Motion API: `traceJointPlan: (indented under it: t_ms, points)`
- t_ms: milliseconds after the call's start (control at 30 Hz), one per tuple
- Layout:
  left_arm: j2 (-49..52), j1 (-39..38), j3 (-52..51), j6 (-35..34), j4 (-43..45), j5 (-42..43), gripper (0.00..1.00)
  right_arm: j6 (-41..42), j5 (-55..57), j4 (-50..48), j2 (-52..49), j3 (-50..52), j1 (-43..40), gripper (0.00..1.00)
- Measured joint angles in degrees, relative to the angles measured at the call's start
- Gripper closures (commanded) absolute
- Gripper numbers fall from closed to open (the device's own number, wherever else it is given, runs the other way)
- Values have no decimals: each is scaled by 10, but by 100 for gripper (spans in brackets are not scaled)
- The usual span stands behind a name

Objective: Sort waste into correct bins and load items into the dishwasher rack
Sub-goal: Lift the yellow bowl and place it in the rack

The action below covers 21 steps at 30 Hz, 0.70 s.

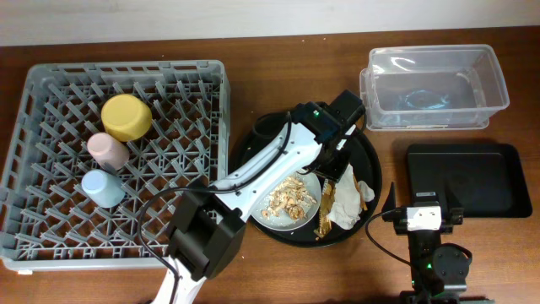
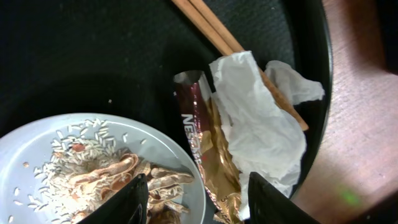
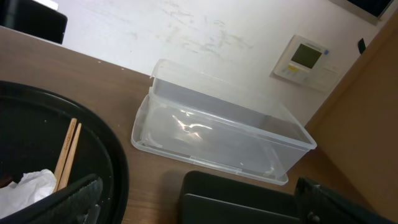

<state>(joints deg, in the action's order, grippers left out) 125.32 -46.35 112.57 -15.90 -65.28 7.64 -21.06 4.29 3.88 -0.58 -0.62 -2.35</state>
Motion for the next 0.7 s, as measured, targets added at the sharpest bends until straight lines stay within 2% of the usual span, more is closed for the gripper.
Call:
traceJointPlan:
  t_ms: [67, 133, 233, 267, 300, 333, 467, 500, 700]
  points:
    - [1, 7, 2, -2, -10, -4, 57, 0, 0, 0, 0, 0, 0, 1]
    - [5, 32, 28, -4, -66, -6, 64, 0, 0, 0, 0, 0, 0, 1]
    - [9, 110, 117, -5, -161, -13, 61, 0, 0, 0, 0, 0, 0, 1]
    - [9, 136, 142, -4, -182, -17, 55, 0, 0, 0, 0, 0, 0, 1]
    - [8, 195, 197, -4, -235, -24, 45, 0, 0, 0, 0, 0, 0, 1]
    - [7, 223, 220, -5, -256, -26, 21, 0, 0, 0, 0, 0, 0, 1]
    - [7, 309, 253, -2, -306, -32, 13, 0, 0, 0, 0, 0, 0, 1]
    - [7, 323, 253, -2, -309, -32, 2, 0, 0, 0, 0, 0, 0, 1]
    - [7, 452, 253, -2, -291, -50, 1, 0, 0, 0, 0, 0, 0, 1]
